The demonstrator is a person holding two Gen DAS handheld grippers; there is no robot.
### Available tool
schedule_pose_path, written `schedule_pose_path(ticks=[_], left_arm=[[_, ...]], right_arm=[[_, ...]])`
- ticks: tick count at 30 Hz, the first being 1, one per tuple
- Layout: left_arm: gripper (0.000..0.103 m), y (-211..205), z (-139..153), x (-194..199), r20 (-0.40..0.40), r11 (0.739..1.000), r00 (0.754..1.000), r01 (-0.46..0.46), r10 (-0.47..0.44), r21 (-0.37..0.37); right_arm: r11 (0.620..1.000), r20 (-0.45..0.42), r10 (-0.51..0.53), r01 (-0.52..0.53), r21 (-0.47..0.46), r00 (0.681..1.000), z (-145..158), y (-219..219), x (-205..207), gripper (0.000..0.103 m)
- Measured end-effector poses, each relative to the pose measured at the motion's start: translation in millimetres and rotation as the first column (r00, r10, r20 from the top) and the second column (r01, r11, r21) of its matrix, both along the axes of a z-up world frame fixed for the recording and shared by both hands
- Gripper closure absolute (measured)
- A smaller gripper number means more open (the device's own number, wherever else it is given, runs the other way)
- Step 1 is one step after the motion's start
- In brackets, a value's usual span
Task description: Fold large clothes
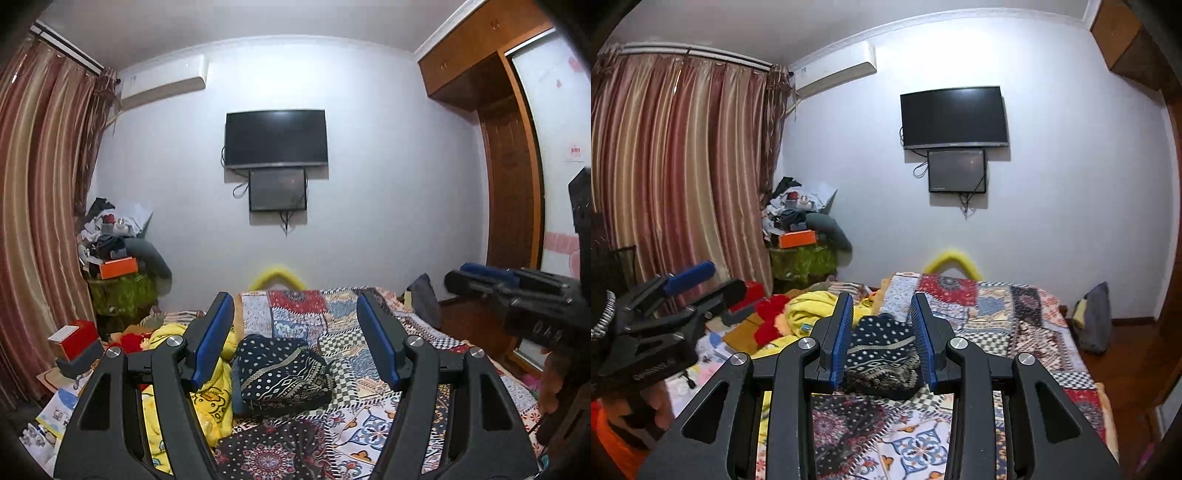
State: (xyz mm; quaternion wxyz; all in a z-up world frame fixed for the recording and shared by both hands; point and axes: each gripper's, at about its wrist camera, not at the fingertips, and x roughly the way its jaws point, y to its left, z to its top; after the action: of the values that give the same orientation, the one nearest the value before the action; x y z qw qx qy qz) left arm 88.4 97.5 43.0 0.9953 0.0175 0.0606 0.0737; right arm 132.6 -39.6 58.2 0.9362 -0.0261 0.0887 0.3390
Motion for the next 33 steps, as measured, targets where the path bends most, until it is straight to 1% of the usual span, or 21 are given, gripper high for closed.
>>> schedule_pose_path(ticks=[1, 2, 4, 5, 6, 8, 12, 22, 33], left_arm=[[0.035, -1.4, -0.2, -1.9, 0.001, 1.0, 1.0, -0.003, 0.003, -0.001], [0.033, -2.3, -1.5, -2.5, 0.001, 1.0, 1.0, -0.003, 0.003, -0.001], [0.024, -5.1, -3.9, -6.1, 0.001, 1.0, 1.0, -0.01, 0.01, -0.003], [0.016, -6.3, -4.3, -7.5, 0.002, 1.0, 1.0, -0.013, 0.013, -0.003], [0.011, -7.0, -5.7, -8.5, 0.007, 1.0, 1.0, -0.023, 0.023, -0.002], [0.009, -10.1, -7.2, -12.5, 0.016, 0.999, 0.999, -0.045, 0.045, 0.008], [0.005, -13.4, -11.6, -13.0, 0.012, 0.998, 0.998, -0.06, 0.059, 0.01], [0.002, -7.9, -14.3, -15.6, 0.019, 0.998, 0.998, -0.059, 0.059, -0.029], [0.002, -6.5, -20.4, -13.9, 0.01, 0.997, 0.997, -0.075, 0.076, -0.025]], right_arm=[[1.0, 0.011, -0.023, 0.024, -0.013, 1.0, -2.0, 0.5, -1.0, 0.052], [0.999, 0.018, -0.041, 0.042, -0.015, 0.999, -3.9, -0.9, -2.0, 0.042], [0.998, 0.022, -0.056, 0.056, -0.004, 0.998, -5.1, -2.6, -2.9, 0.035], [0.998, 0.018, -0.056, 0.056, 0.001, 0.998, -5.4, -4.8, -3.8, 0.031], [0.998, 0.009, -0.059, 0.059, 0.006, 0.998, -5.5, -5.8, -2.7, 0.029], [0.998, 0.004, -0.067, 0.067, 0.015, 0.998, -5.6, -8.9, -3.0, 0.019], [0.997, 0.002, -0.076, 0.076, 0.015, 0.997, -6.0, -10.8, -4.5, 0.017], [0.996, 0.002, -0.084, 0.084, 0.003, 0.996, -10.9, -12.2, -8.6, 0.016], [0.995, 0.006, -0.094, 0.094, -0.011, 0.996, -10.3, -14.5, -13.0, 0.016]])
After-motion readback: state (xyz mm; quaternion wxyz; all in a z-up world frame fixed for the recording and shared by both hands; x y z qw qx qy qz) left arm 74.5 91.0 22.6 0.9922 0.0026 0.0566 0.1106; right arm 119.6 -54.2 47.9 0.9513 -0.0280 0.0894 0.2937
